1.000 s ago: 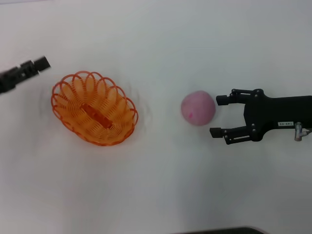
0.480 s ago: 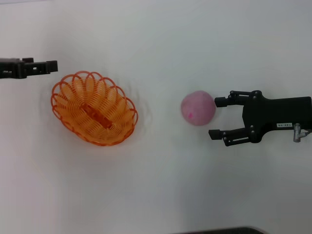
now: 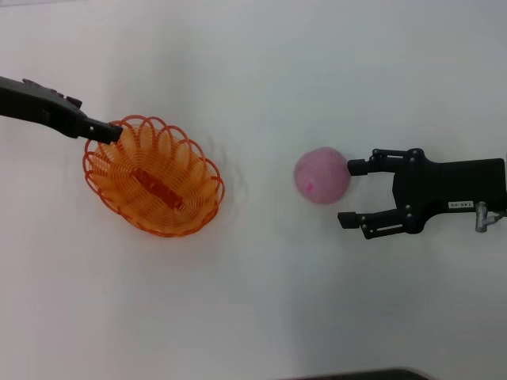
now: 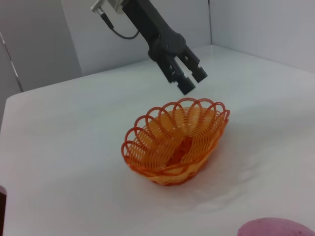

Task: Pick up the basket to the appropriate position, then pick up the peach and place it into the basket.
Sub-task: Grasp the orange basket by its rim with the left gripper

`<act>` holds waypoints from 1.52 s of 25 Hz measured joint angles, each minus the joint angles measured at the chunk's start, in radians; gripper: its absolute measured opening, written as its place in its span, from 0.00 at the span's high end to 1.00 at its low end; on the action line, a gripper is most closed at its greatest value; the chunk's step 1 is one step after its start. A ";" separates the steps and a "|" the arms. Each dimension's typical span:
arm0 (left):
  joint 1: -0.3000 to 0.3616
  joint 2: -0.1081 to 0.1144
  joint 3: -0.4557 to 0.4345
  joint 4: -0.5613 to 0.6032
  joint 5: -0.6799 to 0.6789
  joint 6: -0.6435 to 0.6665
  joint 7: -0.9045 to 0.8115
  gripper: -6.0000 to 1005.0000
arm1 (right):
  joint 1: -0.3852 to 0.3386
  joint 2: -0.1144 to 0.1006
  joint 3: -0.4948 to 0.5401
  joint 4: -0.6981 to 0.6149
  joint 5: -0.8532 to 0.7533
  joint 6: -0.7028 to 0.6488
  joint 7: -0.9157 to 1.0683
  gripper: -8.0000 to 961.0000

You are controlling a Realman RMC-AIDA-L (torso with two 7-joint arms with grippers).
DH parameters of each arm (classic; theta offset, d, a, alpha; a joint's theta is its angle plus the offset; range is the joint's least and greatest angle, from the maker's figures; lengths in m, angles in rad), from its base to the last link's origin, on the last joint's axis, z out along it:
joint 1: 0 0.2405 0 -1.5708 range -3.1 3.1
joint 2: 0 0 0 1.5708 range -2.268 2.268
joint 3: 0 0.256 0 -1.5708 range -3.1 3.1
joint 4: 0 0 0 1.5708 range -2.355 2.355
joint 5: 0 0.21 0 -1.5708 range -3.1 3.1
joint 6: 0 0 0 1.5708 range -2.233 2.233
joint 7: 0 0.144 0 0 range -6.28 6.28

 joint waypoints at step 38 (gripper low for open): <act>-0.071 -0.039 0.206 -0.096 0.177 -0.164 -0.049 0.46 | 0.007 0.001 0.009 0.008 0.006 0.010 -0.002 0.05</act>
